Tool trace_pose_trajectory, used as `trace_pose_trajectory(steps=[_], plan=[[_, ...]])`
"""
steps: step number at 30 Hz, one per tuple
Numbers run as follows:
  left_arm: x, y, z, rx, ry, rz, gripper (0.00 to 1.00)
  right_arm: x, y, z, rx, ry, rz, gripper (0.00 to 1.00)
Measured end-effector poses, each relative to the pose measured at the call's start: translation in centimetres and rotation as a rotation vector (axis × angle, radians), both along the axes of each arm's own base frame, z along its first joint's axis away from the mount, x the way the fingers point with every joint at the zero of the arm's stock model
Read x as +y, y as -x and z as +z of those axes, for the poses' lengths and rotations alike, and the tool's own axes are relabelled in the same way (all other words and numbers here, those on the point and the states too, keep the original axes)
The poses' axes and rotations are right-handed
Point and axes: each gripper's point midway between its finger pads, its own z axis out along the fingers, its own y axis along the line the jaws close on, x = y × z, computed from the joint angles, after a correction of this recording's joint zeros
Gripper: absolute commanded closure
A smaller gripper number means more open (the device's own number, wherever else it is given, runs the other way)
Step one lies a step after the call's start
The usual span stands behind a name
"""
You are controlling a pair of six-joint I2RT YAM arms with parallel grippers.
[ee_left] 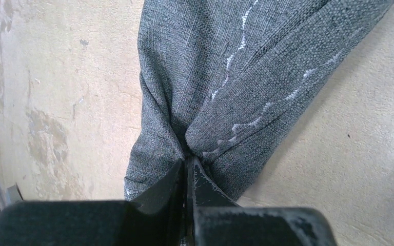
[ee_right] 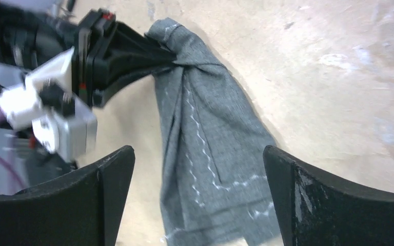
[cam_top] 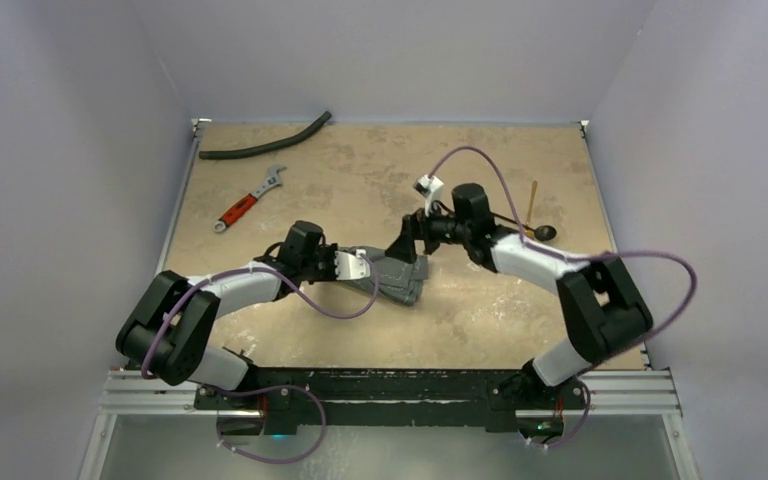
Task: Fold the napkin into a case and place the utensils inside
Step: Grasp the top corner of the smaller rectangle folded napkin from the folded napkin, then fold the 2/3-rectangle-folded napkin at the center of the board.
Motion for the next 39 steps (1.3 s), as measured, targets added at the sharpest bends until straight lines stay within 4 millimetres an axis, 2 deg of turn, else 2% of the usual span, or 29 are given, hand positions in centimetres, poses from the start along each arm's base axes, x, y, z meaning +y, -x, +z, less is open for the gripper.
trace_pose_trajectory(steps=[3, 5, 8, 11, 14, 17, 23, 28, 33, 35, 39], plan=[[0.1, -0.1, 0.0, 0.007, 0.011, 0.008, 1.0, -1.9, 1.2, 0.9, -0.198, 0.023, -0.03, 0.01], [0.2, -0.1, 0.1, 0.016, 0.016, 0.019, 1.0, -2.4, 1.5, 1.9, -0.329, 0.049, 0.002, 0.01], [0.6, -0.2, 0.1, 0.027, 0.024, 0.041, 1.0, -2.4, 1.8, 3.9, -0.559, 0.105, 0.083, 0.01], [0.8, -0.3, 0.1, 0.04, 0.034, 0.061, 1.0, -1.5, 4.0, 6.1, -0.784, 0.154, 0.213, 0.01], [0.8, -0.3, 0.1, 0.054, 0.043, 0.072, 1.0, -0.9, 6.0, 6.7, -0.893, 0.17, 0.308, 0.01], [0.9, -0.2, 0.2, 0.068, 0.049, 0.084, 1.0, -1.6, 7.1, 5.0, -0.907, 0.213, 0.363, 0.01], [1.0, -0.2, 0.2, 0.075, 0.05, 0.09, 1.0, -2.5, 7.8, -0.4, -0.813, 0.315, 0.47, 0.01], [1.0, -0.2, 0.2, 0.074, 0.049, 0.088, 1.0, -2.3, 9.1, -2.7, -0.779, 0.337, 0.539, 0.02], [1.0, -0.2, 0.2, 0.073, 0.048, 0.086, 1.0, -1.6, 10.4, -4.9, -0.755, 0.372, 0.607, 0.14], [1.0, -0.2, 0.2, 0.073, 0.048, 0.086, 1.0, -1.6, 10.5, -6.0, -0.736, 0.396, 0.618, 0.2], [1.0, -0.2, 0.2, 0.072, 0.047, 0.083, 1.0, -2.1, 10.4, -8.5, -0.672, 0.458, 0.626, 0.26]])
